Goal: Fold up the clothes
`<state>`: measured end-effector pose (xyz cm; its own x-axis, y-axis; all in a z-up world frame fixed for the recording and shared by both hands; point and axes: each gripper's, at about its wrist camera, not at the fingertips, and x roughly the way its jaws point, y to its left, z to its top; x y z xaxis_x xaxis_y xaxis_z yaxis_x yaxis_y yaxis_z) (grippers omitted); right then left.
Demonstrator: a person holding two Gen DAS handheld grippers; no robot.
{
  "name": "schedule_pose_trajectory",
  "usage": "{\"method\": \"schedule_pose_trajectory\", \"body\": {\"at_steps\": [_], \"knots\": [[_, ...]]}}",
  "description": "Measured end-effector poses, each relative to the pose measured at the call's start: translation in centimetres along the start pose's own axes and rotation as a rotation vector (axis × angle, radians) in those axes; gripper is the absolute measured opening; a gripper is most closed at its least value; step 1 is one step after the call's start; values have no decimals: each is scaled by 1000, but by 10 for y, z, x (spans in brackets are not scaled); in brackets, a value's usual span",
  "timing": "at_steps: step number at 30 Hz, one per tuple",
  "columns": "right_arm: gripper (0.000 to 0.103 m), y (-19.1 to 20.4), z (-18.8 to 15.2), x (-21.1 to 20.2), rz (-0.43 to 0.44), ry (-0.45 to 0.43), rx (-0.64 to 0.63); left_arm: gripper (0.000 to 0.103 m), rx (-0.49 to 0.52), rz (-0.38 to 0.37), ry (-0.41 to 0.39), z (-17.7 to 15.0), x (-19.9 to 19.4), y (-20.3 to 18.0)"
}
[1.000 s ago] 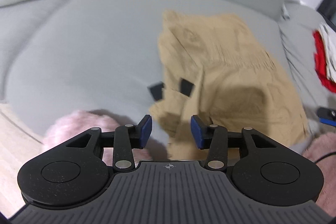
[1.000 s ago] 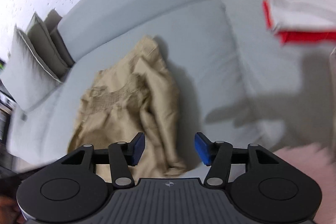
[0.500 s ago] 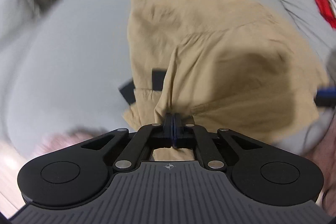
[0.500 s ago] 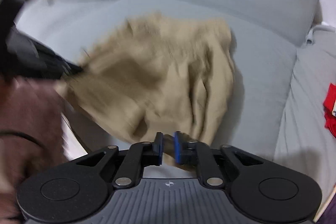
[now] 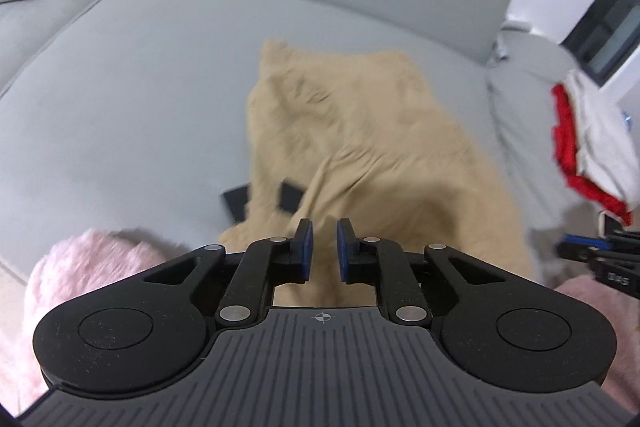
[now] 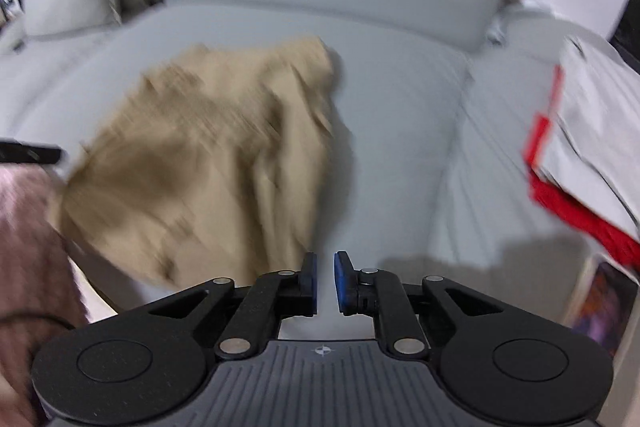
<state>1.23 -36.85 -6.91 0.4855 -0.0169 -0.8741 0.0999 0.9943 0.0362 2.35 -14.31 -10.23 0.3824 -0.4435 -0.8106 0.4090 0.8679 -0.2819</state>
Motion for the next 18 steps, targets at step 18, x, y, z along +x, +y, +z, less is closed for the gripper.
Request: {"method": "schedule_pose_trajectory", "body": {"at_steps": [18], "knots": [[19, 31, 39, 73, 78, 65, 21, 22, -2, 62, 119, 28, 59, 1]]}}
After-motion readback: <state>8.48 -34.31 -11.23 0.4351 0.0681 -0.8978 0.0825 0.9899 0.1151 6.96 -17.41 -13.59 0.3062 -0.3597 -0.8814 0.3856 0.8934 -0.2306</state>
